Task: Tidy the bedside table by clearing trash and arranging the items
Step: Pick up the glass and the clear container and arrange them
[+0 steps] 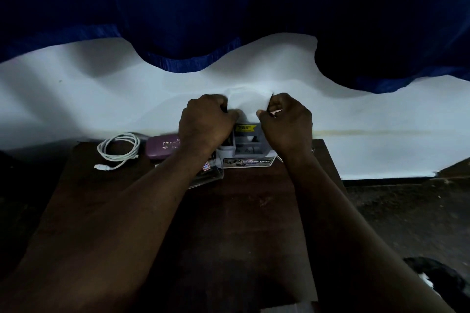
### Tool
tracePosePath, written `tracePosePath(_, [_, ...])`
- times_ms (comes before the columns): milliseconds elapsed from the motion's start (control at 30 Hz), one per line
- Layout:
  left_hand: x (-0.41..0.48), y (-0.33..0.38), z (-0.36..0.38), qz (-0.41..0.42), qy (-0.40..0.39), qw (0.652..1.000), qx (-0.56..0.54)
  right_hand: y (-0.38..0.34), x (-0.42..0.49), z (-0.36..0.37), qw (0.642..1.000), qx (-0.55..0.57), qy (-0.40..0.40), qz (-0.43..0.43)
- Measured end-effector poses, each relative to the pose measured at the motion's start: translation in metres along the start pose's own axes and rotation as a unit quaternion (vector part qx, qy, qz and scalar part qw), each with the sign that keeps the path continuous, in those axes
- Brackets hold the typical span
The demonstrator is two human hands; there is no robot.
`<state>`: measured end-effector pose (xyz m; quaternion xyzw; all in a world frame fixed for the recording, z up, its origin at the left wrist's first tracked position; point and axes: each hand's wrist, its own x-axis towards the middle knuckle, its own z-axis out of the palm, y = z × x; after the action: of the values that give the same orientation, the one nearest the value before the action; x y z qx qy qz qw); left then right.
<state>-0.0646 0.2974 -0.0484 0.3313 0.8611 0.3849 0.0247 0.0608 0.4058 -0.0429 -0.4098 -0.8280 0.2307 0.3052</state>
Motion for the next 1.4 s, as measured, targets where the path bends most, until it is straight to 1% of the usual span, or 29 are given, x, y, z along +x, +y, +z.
tracePosePath(133, [-0.003,0.000,-0.007,0.016,0.011,1.000,0.009,-0.008,0.000,-0.007,1.000,0.013,0.008,-0.003])
tracePosePath(300, [-0.017,-0.004,-0.027,0.020,0.035,0.999,0.010,-0.018,-0.006,-0.019,0.999,0.029,0.039,-0.009])
tracePosePath(400, [-0.029,-0.008,-0.042,0.020,0.032,0.999,0.039,-0.023,-0.013,-0.027,0.998,0.012,0.052,-0.022])
tracePosePath(467, [-0.039,-0.015,-0.054,0.028,0.004,0.995,0.092,-0.031,-0.022,-0.033,0.998,0.011,0.054,-0.029])
tracePosePath(500, [-0.045,-0.019,-0.059,0.044,-0.024,0.991,0.127,-0.036,-0.028,-0.036,0.998,0.013,0.046,-0.030])
tracePosePath(567, [-0.058,-0.027,-0.067,0.078,-0.097,0.972,0.202,-0.045,-0.042,-0.039,0.999,0.006,0.003,-0.039])
tracePosePath(633, [-0.072,-0.033,-0.071,0.084,-0.164,0.946,0.265,-0.053,-0.054,-0.041,0.997,0.003,-0.054,-0.049])
tracePosePath(667, [-0.079,-0.035,-0.073,0.080,-0.186,0.936,0.288,-0.058,-0.062,-0.043,0.996,0.011,-0.075,-0.051])
tracePosePath(733, [-0.089,-0.039,-0.073,0.067,-0.202,0.925,0.315,-0.068,-0.075,-0.045,0.993,0.019,-0.096,-0.067])
tracePosePath(800, [-0.096,-0.038,-0.074,0.060,-0.192,0.924,0.326,-0.074,-0.089,-0.045,0.989,0.008,-0.120,-0.088])
tracePosePath(967, [-0.119,-0.025,-0.074,0.033,-0.208,0.903,0.375,-0.066,-0.120,-0.046,0.972,-0.039,-0.229,-0.044])
tracePosePath(1167, [-0.135,-0.023,-0.072,-0.014,-0.225,0.921,0.318,-0.045,-0.133,-0.057,0.949,-0.074,-0.307,-0.011])
tracePosePath(1233, [-0.134,-0.019,-0.074,-0.038,-0.215,0.936,0.278,-0.038,-0.130,-0.062,0.943,-0.077,-0.323,0.002])
tracePosePath(1300, [-0.131,-0.012,-0.077,-0.065,-0.216,0.956,0.186,-0.031,-0.126,-0.068,0.939,-0.069,-0.335,0.017])
tracePosePath(1367, [-0.130,-0.003,-0.077,-0.091,-0.201,0.975,0.035,-0.025,-0.123,-0.073,0.933,-0.038,-0.357,0.035])
tracePosePath(1400, [-0.131,0.003,-0.077,-0.102,-0.188,0.976,-0.032,-0.024,-0.123,-0.075,0.927,-0.013,-0.373,0.040])
